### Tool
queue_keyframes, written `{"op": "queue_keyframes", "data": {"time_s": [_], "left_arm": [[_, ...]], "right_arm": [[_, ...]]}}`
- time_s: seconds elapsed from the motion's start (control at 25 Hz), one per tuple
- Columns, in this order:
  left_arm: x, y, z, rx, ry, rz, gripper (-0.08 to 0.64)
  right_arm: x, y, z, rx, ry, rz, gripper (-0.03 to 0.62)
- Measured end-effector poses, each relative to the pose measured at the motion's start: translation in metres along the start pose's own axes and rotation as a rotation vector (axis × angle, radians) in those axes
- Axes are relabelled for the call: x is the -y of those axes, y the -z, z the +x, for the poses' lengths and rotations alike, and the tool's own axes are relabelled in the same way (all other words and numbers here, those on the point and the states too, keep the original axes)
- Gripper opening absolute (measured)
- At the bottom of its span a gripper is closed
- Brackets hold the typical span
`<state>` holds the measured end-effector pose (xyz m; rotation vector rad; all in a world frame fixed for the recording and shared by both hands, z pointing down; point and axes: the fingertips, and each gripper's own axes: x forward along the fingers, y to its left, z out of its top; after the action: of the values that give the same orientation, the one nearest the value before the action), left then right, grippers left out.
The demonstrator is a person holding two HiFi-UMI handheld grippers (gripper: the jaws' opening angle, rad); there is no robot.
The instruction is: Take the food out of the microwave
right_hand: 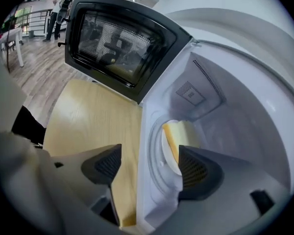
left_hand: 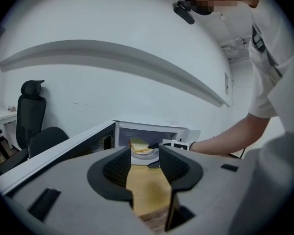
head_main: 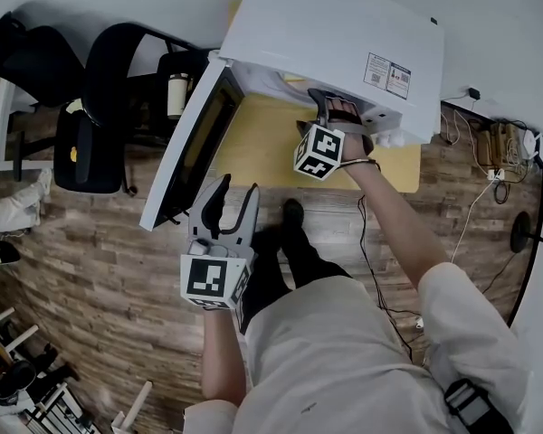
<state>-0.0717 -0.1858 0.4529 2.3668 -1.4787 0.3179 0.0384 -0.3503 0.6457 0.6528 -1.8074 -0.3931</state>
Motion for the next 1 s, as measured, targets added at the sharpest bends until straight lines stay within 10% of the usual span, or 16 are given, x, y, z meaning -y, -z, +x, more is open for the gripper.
{"op": "queue_keyframes", "data": {"time_s": [1.0], "left_arm": [[-0.002, 0.016, 0.008, -0.022, -0.007, -0.043, 0.158]], "right_arm": [[0.003, 0.017, 0.054, -0.084, -0.117, -0.052, 0.376]]}}
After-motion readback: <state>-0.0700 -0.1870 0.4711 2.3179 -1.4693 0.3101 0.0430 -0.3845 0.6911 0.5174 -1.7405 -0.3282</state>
